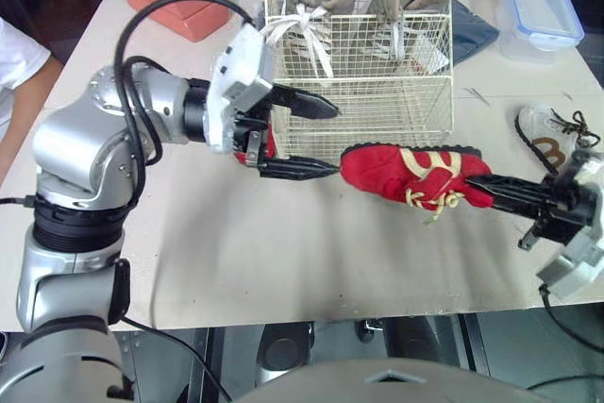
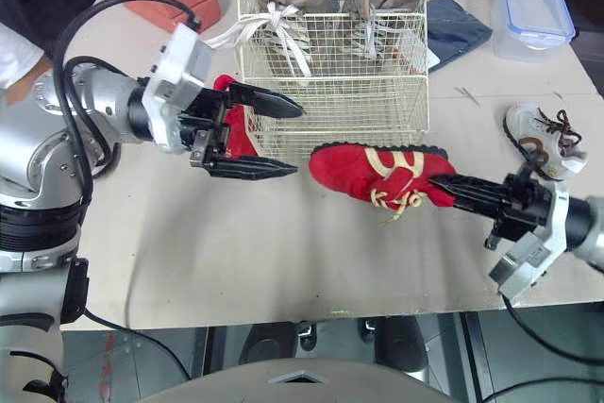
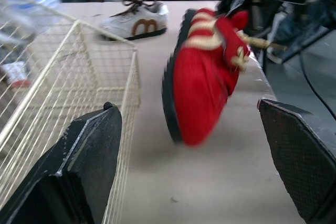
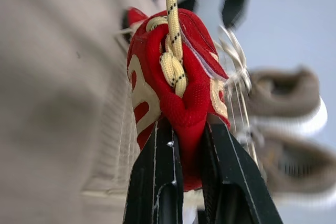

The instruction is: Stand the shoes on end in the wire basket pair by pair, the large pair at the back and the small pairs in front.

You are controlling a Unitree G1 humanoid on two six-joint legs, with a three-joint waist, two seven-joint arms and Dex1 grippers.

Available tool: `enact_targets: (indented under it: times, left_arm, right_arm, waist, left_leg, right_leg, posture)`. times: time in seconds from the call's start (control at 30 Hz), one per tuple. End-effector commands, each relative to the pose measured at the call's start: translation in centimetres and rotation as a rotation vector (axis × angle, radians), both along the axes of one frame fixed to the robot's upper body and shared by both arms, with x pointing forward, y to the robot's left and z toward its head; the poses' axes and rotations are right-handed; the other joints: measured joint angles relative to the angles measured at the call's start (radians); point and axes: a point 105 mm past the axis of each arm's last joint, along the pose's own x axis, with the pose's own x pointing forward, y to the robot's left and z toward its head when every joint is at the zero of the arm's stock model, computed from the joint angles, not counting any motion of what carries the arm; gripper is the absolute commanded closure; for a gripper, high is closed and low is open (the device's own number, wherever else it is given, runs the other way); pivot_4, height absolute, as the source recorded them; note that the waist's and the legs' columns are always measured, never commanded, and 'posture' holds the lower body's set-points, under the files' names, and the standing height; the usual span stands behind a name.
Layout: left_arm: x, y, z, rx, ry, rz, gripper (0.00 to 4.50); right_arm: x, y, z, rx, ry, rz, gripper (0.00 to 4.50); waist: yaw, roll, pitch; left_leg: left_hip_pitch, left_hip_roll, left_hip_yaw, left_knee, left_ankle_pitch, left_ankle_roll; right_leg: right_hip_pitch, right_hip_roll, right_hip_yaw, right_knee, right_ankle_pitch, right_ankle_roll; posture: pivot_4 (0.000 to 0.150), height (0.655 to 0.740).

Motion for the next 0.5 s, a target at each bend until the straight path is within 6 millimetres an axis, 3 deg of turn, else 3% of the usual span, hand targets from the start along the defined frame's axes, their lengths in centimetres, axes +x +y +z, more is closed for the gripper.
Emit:
enact_targets:
  times: [0.03, 0.17, 0.37, 0.47, 0.5]
  left_arm:
    - [-0.3, -0.5, -0.2, 0.058, -0.046, -0.036, 0.0]
    - [-0.3, -0.7, -1.2, 0.119, -0.036, -0.061, 0.0]
    - [-0.1, -0.5, -2.1, 0.166, -0.009, -0.063, 0.0]
    - [0.0, -0.4, -2.3, 0.168, -0.005, -0.061, 0.81]
    - [0.0, -0.3, -2.4, 0.17, -0.005, -0.06, 1.29]
  right_arm:
    - [0.2, 1.5, 0.9, -0.018, -0.042, 0.1, 4.47]
    - [0.8, 3.1, 1.6, -0.043, -0.085, 0.175, 4.47]
    - [1.2, 3.8, 2.5, -0.047, -0.125, 0.211, 4.47]
    - [1.3, 3.9, 2.7, -0.048, -0.13, 0.209, 4.5]
    - [1.3, 3.9, 2.7, -0.048, -0.131, 0.209, 4.5]
  waist:
    - [0.002, 0.0, 0.0]
    - [0.003, 0.0, 0.001]
    - [0.003, 0.001, 0.001]
    - [0.003, 0.001, 0.001]
    - [0.003, 0.001, 0.001]
  left_leg:
    - [-0.001, 0.0, -0.001, 0.0, 0.0, 0.0]
    - [-0.002, 0.0, -0.001, 0.0, 0.0, 0.0]
    - [-0.002, 0.0, -0.001, 0.001, 0.0, 0.0]
    - [-0.002, 0.0, -0.001, 0.001, 0.0, 0.0]
    - [-0.002, 0.0, -0.001, 0.001, 0.0, 0.0]
  right_leg:
    - [0.0, 0.0, -0.001, 0.0, 0.0, 0.0]
    - [0.0, 0.0, -0.001, -0.001, 0.0, 0.0]
    - [0.0, -0.001, -0.002, -0.001, 0.0, 0.0]
    - [0.0, -0.001, -0.002, -0.001, 0.0, 0.0]
    - [0.0, -0.001, -0.002, -0.001, 0.0, 0.0]
  posture:
    - [0.15, 0.686]
    - [0.15, 0.686]
    - [0.15, 0.686]
    - [0.15, 0.686]
    - [0.15, 0.686]
